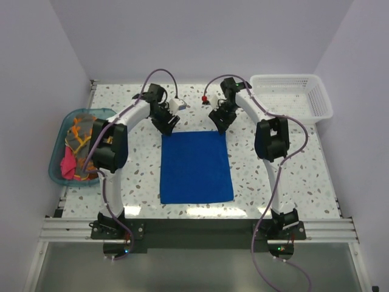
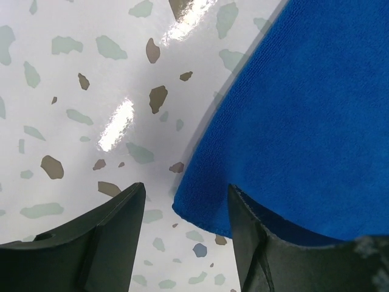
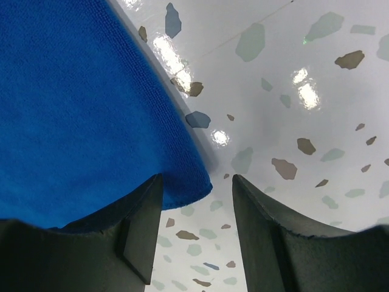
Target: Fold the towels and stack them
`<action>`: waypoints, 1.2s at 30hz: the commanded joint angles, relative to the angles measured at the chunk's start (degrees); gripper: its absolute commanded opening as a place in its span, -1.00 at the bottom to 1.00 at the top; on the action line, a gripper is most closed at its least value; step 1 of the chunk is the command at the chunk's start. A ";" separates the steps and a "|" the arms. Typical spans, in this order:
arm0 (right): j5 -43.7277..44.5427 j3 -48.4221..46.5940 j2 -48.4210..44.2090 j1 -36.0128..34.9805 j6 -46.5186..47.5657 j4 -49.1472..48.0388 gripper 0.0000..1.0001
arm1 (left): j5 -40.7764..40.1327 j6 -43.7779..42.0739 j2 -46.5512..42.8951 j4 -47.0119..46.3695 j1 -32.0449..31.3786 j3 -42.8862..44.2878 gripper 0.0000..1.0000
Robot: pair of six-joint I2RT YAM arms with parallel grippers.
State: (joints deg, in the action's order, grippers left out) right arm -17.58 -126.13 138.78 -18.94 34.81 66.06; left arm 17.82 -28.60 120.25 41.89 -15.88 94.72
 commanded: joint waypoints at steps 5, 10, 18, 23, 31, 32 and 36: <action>-1.40 -2.46 2.37 -0.92 1.58 1.79 0.02 | 2.39 -2.07 2.18 0.83 0.23 2.49 0.22; -1.84 -0.97 2.55 -1.01 1.67 0.21 -0.29 | 3.18 -2.34 1.92 1.35 0.23 2.67 0.21; -2.54 -0.52 3.16 -0.92 1.76 0.47 -0.86 | 2.75 -2.78 2.01 2.31 0.23 2.23 0.23; -2.72 0.35 2.99 -1.10 1.67 0.12 -0.88 | 0.11 -2.25 2.97 2.32 0.23 1.61 0.16; -0.79 0.62 3.60 -1.10 1.76 0.73 -0.92 | -2.01 -2.51 4.56 1.53 0.23 1.35 -0.08; -0.70 0.62 3.69 -1.10 1.67 0.73 -0.95 | -1.92 -2.60 4.91 1.70 0.23 1.35 -0.13; -1.14 1.76 3.51 -1.10 1.49 -0.05 -0.99 | -2.70 -2.95 5.44 2.06 0.32 0.12 -0.21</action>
State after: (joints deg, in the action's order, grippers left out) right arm -19.03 -125.73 141.38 -19.81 35.88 65.87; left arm 15.99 -29.85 124.07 42.96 -15.88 95.37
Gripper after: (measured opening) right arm 0.065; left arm 0.405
